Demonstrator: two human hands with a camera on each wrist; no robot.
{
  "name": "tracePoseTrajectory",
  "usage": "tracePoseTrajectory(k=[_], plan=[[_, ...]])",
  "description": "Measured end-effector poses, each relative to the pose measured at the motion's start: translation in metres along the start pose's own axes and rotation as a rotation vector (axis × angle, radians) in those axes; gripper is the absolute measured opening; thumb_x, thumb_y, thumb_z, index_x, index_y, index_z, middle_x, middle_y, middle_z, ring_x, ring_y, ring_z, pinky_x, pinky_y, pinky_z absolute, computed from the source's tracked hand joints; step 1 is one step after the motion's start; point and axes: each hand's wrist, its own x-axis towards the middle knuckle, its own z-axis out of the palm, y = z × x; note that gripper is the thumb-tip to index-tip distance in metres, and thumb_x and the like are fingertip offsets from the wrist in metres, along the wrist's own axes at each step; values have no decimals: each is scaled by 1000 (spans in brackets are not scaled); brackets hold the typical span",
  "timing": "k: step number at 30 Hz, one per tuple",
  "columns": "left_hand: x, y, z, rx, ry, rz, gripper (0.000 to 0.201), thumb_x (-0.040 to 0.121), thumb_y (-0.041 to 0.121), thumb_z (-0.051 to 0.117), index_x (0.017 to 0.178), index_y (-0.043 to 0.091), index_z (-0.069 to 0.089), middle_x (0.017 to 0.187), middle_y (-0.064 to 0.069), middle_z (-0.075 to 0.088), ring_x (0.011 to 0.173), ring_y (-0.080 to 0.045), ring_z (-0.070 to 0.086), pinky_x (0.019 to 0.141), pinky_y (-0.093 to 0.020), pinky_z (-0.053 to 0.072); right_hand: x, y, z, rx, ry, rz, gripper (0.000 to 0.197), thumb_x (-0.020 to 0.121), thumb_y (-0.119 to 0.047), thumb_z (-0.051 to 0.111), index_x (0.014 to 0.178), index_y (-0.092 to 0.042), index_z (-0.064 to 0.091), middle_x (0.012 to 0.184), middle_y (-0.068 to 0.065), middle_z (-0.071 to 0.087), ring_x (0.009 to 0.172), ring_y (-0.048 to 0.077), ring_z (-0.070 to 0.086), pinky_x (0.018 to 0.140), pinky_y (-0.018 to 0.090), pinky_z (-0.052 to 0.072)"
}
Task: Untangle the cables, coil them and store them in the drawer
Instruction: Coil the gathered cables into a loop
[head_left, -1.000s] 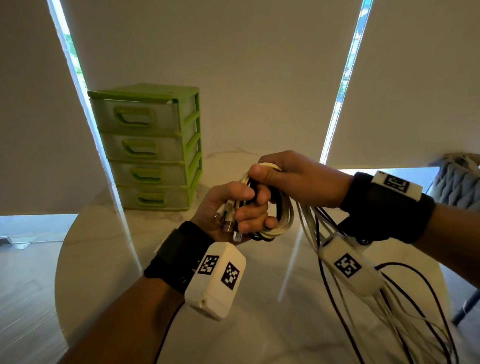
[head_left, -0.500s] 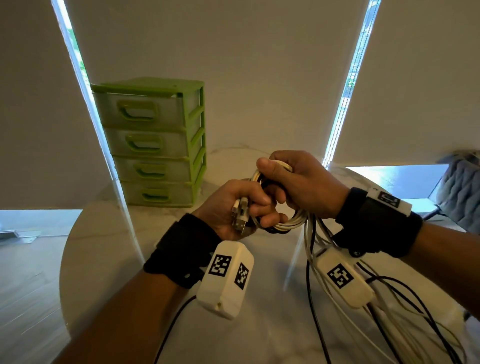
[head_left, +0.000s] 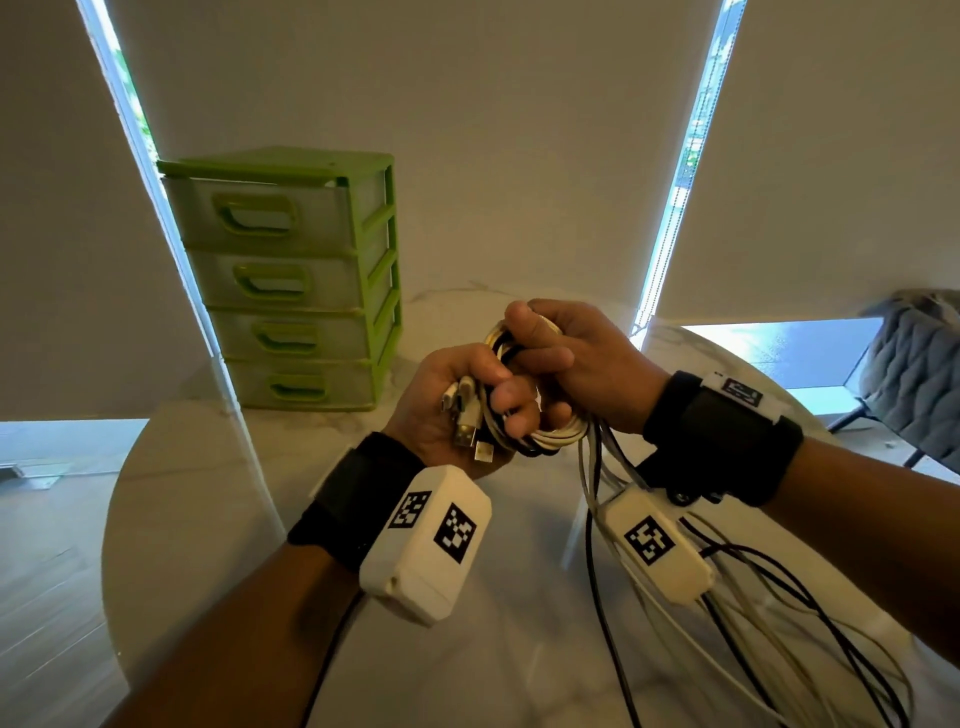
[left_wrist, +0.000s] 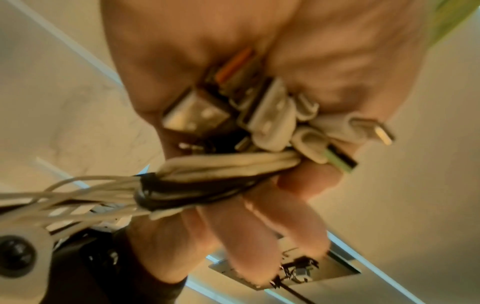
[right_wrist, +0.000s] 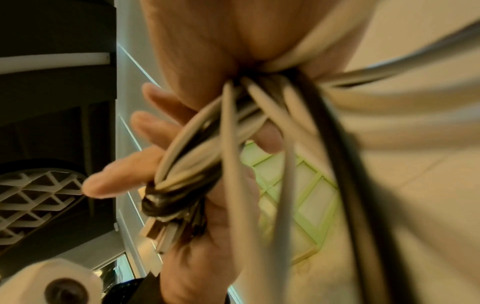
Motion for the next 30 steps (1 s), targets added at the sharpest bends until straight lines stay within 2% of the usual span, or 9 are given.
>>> tracePoseTrajectory(k=[5, 10, 13, 15, 19, 21, 24, 27, 30], plan=[[-2, 6, -2, -176, 86, 99, 48, 71, 5, 57, 117, -9, 55, 49, -3, 59, 52, -18, 62, 99, -27, 43, -14, 15, -15, 56, -195, 255, 43, 96, -51, 28, 116, -24, 54, 97, 9, 64, 76, 28, 67, 63, 33, 58], [-2, 11, 2, -297, 232, 280, 50, 76, 13, 41, 116, -10, 61, 43, 5, 52, 58, -15, 67, 96, -44, 50, -30, 21, -29, -89, -322, 452, 29, 94, -39, 52, 118, -23, 49, 92, 12, 65, 86, 30, 69, 77, 39, 59], [0, 7, 7, -279, 255, 344, 53, 79, 14, 37, 121, -11, 58, 45, 5, 53, 78, -24, 72, 95, -50, 49, -30, 20, -27, -216, -314, 484, 21, 98, -24, 50, 118, -18, 50, 89, 8, 66, 84, 23, 69, 78, 35, 58], [0, 8, 7, -259, 283, 381, 50, 78, 14, 37, 115, -10, 62, 48, 4, 55, 79, -25, 72, 92, -51, 50, -29, 21, -22, -346, -301, 493, 11, 100, -20, 46, 108, -15, 52, 85, 6, 64, 77, 19, 67, 71, 30, 58], [0, 10, 7, -221, 304, 473, 32, 75, 9, 43, 81, -5, 71, 90, -15, 73, 84, -29, 72, 88, -56, 50, -34, 26, -10, -435, -296, 544, 13, 100, -19, 38, 89, -15, 44, 76, 4, 52, 52, 15, 59, 54, 27, 52], [0, 10, 2, -215, 282, 468, 39, 65, 10, 54, 96, -8, 71, 110, -25, 68, 98, -36, 69, 89, -57, 49, -40, 29, -6, -462, -291, 545, 13, 101, -22, 40, 89, -18, 45, 77, 2, 51, 52, 13, 55, 49, 22, 47], [2, 9, -4, -232, 328, 437, 49, 59, 9, 60, 103, -9, 68, 119, -35, 59, 111, -47, 59, 88, -60, 49, -48, 35, 1, -596, -261, 488, 16, 100, -32, 44, 90, -19, 45, 79, -1, 51, 60, 11, 49, 55, 24, 45], [5, 10, -8, -176, 441, 422, 46, 69, 16, 48, 109, 0, 64, 127, -32, 55, 123, -43, 51, 98, -54, 46, -56, 37, 8, -710, -281, 456, 15, 99, -35, 46, 95, -21, 45, 83, -3, 53, 68, 12, 51, 67, 29, 47], [4, 18, -18, -141, 547, 456, 44, 71, 20, 46, 110, 8, 62, 128, -25, 54, 127, -38, 45, 104, -46, 38, -69, 31, 14, -681, -376, 541, 18, 99, -31, 46, 114, -20, 45, 92, 1, 58, 67, 14, 56, 68, 34, 54]])
